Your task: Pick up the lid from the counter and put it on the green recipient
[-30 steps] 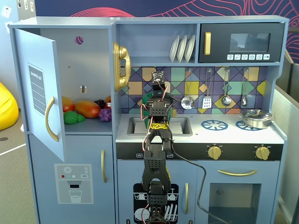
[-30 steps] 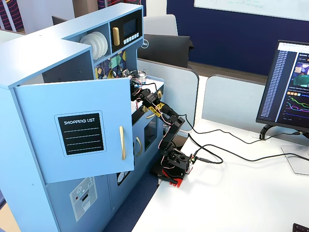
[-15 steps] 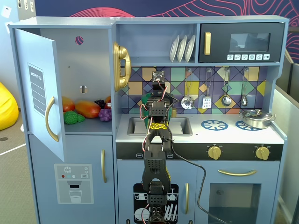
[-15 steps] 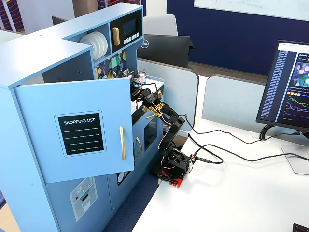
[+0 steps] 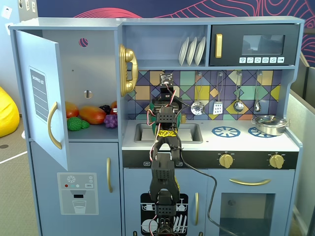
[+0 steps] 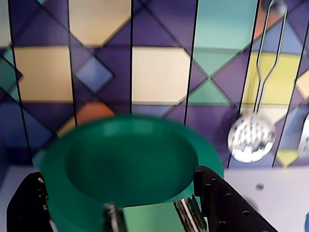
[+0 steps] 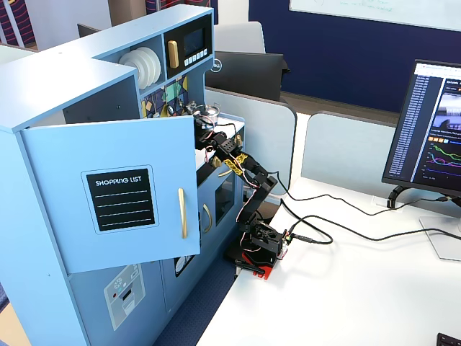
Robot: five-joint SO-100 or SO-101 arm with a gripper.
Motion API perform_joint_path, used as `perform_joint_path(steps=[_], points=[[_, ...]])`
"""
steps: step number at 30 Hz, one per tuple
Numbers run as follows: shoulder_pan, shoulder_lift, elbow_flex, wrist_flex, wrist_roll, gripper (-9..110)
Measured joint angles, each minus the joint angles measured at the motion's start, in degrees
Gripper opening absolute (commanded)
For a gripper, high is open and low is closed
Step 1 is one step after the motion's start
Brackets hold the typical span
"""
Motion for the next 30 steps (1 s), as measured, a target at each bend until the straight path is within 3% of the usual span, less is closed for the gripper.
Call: perform_joint_path(steps=[9,18,25,30], points=[[-0.97,18.11,6.77,7.82,-1.49,30],[0.62,39.73,25.58,17.49,-0.7,27],[2.29,49.83,46.23,23.47,0.09,0],[0.26,51.94,59.15,29.0,0.62,0]])
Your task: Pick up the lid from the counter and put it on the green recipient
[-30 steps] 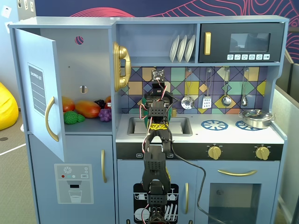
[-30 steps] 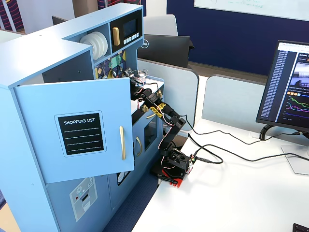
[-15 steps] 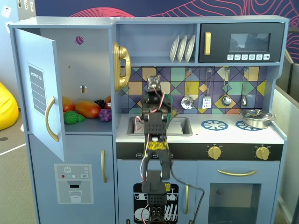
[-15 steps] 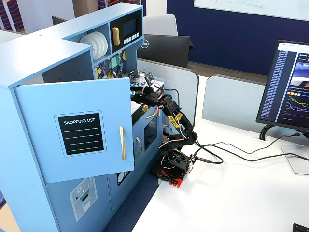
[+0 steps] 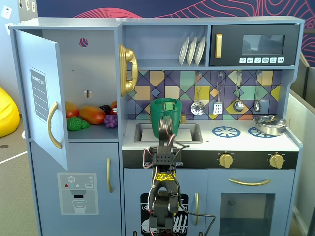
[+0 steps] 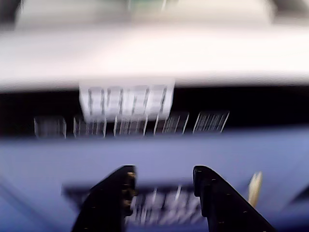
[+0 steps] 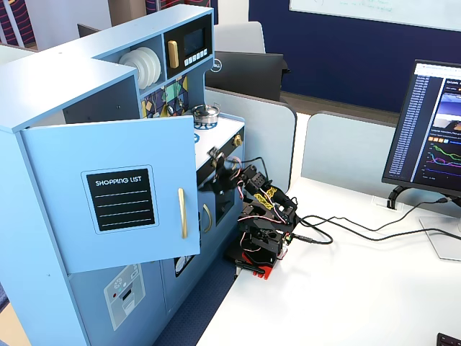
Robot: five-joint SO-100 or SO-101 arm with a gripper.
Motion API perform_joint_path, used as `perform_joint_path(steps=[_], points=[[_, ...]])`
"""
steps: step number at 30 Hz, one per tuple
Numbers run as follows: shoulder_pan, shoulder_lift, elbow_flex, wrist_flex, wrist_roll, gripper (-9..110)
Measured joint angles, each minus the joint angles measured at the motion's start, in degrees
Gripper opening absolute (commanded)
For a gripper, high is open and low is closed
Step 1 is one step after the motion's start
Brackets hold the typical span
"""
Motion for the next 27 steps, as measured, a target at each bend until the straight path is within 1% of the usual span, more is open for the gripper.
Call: perform_joint_path(steps=[3,10,19,25,27], points=[[0.18,1.76,8.35,1.67,-1.49,0],[0.88,7.12,22.85,7.03,0.62,0],[0.79,12.48,29.62,17.58,4.66,0],[-1.14,13.45,29.97,19.6,4.31,2],[-1.76,13.54,29.97,19.69,5.8,2]])
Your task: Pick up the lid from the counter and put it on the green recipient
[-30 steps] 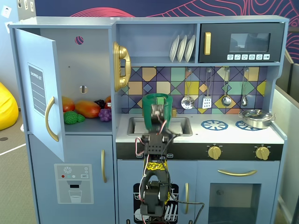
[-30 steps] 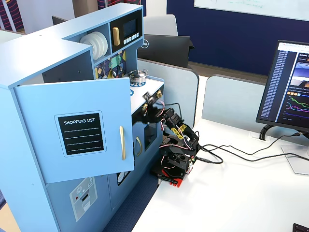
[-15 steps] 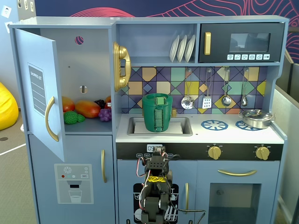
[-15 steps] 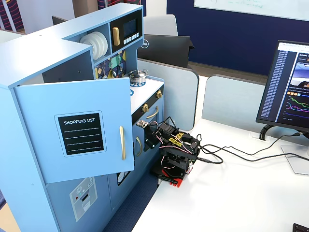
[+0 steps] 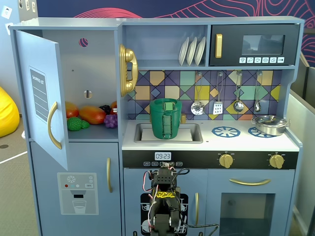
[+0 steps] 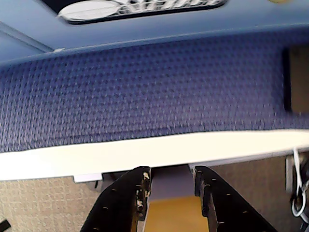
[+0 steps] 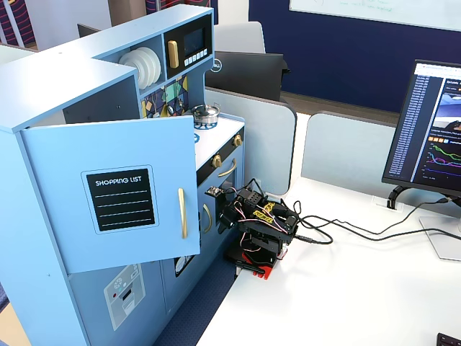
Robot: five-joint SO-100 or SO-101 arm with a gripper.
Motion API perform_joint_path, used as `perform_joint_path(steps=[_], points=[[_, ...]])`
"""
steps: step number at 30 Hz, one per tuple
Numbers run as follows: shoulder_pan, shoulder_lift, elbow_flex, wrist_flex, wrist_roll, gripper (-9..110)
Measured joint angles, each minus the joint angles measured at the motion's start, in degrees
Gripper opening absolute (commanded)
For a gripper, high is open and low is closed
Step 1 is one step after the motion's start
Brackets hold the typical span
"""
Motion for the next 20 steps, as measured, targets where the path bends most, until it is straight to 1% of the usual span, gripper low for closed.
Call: perform_joint_path(steps=[5,20], points=[[0.44,0.0,-0.09,0.0,2.11,3],[0.18,0.0,-0.09,0.0,2.11,3]])
